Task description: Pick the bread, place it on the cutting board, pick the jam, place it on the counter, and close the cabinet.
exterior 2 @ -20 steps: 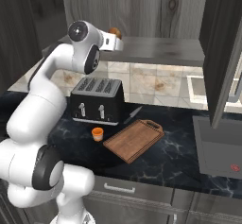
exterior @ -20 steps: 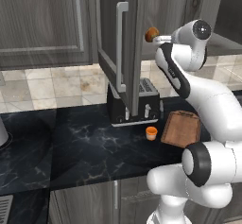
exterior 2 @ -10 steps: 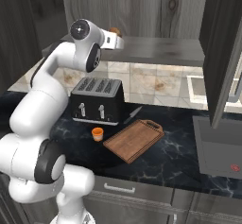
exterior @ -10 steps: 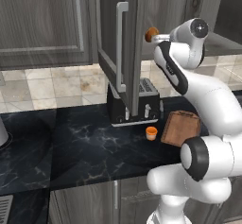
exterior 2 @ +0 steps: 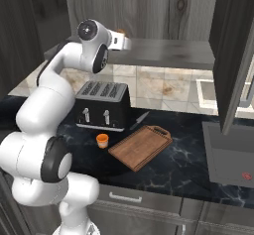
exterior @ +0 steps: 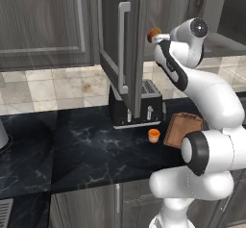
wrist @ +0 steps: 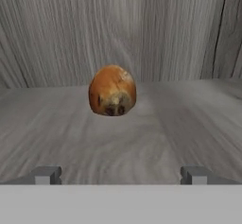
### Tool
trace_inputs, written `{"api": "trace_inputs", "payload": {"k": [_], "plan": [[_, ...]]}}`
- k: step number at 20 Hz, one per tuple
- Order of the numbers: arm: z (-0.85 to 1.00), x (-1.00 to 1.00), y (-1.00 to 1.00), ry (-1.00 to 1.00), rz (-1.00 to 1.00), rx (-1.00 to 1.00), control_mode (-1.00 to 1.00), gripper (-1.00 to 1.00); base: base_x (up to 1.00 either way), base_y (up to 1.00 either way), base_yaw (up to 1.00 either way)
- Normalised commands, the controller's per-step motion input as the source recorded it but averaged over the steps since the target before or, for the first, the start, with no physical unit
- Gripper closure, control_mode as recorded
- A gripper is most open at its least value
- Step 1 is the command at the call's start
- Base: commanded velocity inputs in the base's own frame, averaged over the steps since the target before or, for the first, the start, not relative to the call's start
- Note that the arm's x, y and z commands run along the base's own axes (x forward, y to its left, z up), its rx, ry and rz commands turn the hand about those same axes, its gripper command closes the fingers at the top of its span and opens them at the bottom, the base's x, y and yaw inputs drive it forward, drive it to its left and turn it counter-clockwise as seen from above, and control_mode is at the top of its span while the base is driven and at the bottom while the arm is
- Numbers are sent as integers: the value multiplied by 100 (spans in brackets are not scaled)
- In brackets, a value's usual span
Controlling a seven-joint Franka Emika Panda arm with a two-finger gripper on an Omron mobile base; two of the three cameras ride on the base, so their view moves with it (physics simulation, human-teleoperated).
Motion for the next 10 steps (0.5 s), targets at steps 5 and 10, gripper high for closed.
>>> {"api": "trace_inputs", "payload": {"k": [5, 10], "plan": [[0, 23, 0, 0, 1, 0, -100, -100, 0, 0, 0], [0, 27, 0, 0, 1, 0, -100, -100, 0, 0, 0]]}}
